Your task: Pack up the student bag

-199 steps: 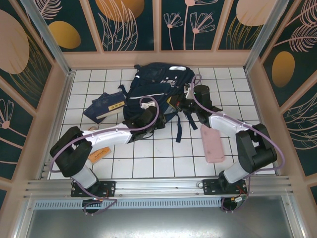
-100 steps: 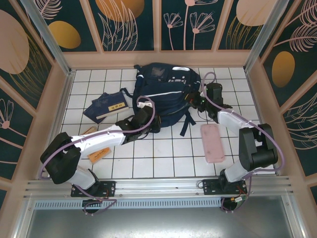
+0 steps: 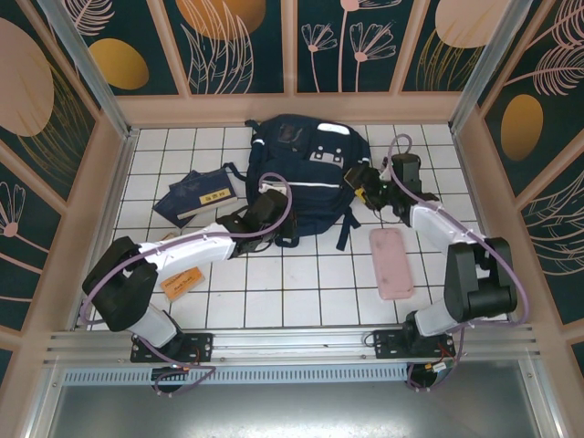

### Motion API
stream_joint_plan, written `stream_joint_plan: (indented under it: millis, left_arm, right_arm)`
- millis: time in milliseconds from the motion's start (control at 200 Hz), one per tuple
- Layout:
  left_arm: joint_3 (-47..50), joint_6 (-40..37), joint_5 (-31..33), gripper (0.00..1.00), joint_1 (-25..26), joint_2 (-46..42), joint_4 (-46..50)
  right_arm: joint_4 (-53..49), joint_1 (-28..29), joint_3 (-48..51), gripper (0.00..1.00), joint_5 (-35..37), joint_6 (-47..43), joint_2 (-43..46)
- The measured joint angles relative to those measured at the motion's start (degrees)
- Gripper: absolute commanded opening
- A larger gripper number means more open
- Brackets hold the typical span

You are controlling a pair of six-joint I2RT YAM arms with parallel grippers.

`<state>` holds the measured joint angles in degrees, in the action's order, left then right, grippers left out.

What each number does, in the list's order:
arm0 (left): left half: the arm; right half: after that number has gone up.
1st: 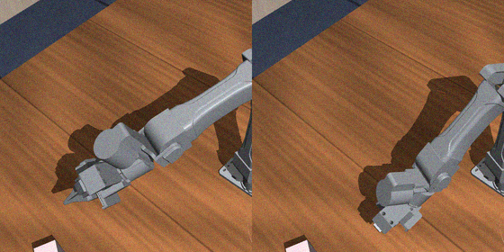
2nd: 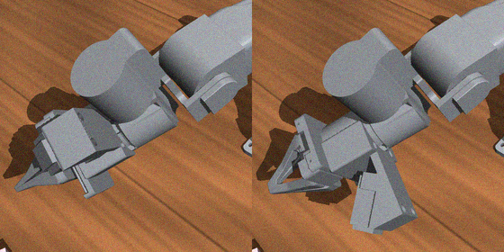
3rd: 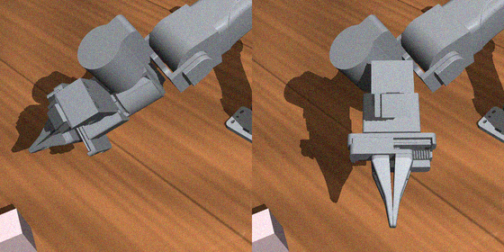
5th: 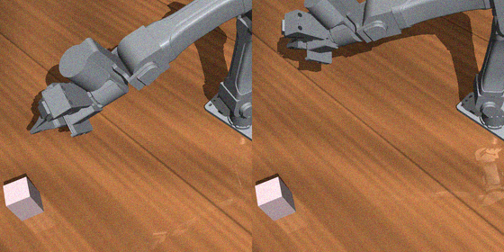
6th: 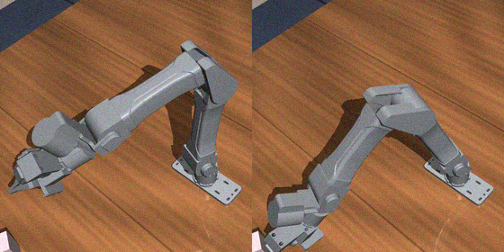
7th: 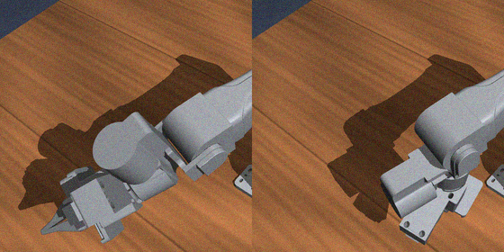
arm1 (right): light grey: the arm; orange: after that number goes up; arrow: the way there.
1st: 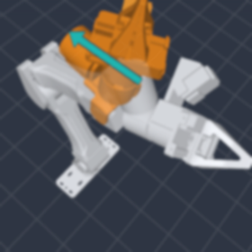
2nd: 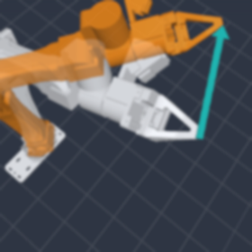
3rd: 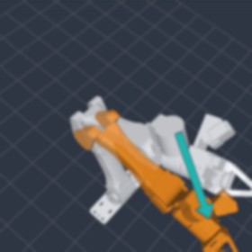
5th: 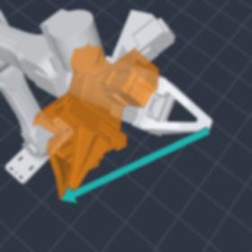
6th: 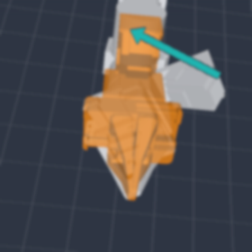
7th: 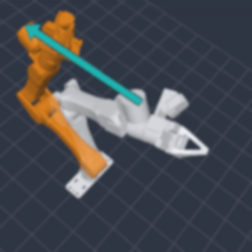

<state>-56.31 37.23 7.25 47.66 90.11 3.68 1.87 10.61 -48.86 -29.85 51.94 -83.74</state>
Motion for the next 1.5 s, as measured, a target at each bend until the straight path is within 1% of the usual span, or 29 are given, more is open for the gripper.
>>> stream_joint_plan:
  millis: [195,335,505,681,756,811,816,881,961,966,1021,1116,1216,1326,1501]
  left_arm:
    - [-0.81,-1.36,-1.25,0.0,0.0,0.44,0.0]
    - [-0.81,-1.75,-1.64,0.0,0.0,0.46,0.0]
    - [-0.81,-2.1,-2.21,0.0,0.0,0.46,0.0]
    - [-0.81,-2.4,-2.32,0.0,0.0,0.5,0.0]
    - [-0.81,-2.56,-2.32,0.0,0.0,0.57,0.0]
    - [-0.81,-2.56,-2.32,0.0,0.0,0.59,0.0]
    - [-0.81,-2.56,-2.32,0.0,0.0,0.61,-0.02]
    - [-0.81,-2.6,-2.34,0.0,0.0,0.63,0.0]
    - [-0.81,-2.75,-2.27,0.0,0.0,0.72,0.02]
    - [-0.81,-2.78,-2.27,0.0,0.0,0.72,0.04]
    - [-0.87,-2.82,-2.08,0.0,0.0,0.74,0.39]
    - [-2.47,-2.95,0.13,0.0,0.15,1.55,3.21]
    - [-4.37,-2.97,2.16,0.0,-0.07,2.93,5.73]
    - [-4.46,-3.32,2.51,0.0,-0.59,3.06,6.88]
    - [-4.46,-4.52,2.27,0.0,-2.36,3.06,7.04]
  right_arm:
    - [-1.7,5.42,2.45,0.64,-0.35,8.94,1.49]
    - [-2.51,8.7,2.64,0.57,1.51,14.16,1.51]
    - [-3.39,10.14,3.45,0.56,4.55,19.06,1.51]
    - [-3.85,11.06,4.76,0.55,5.05,21.94,0.07]
    - [-3.85,11.45,4.76,0.5,5.51,22.21,-0.35]
    - [-3.85,11.65,4.76,0.41,6.08,22.56,-0.48]
    - [-3.85,11.65,4.76,0.41,6.08,22.49,-0.48]
    - [-3.85,11.69,4.66,0.26,6.69,22.6,-0.55]
    - [-3.87,11.69,4.07,0.15,7.82,22.05,-0.81]
    - [-3.87,11.69,4.02,0.13,7.87,21.64,-0.81]
    - [-3.96,11.76,3.8,0.07,8.92,21.51,-0.81]
    - [-5.03,12.24,3.26,0.0,11.98,19.15,-0.81]
    - [-5.84,12.02,3.17,0.0,16.57,16.02,-0.79]
    - [-6.21,10.67,3.17,0.0,20.26,11.8,-0.44]
    - [-6.38,6.38,2.93,0.0,22.32,4.2,0.37]
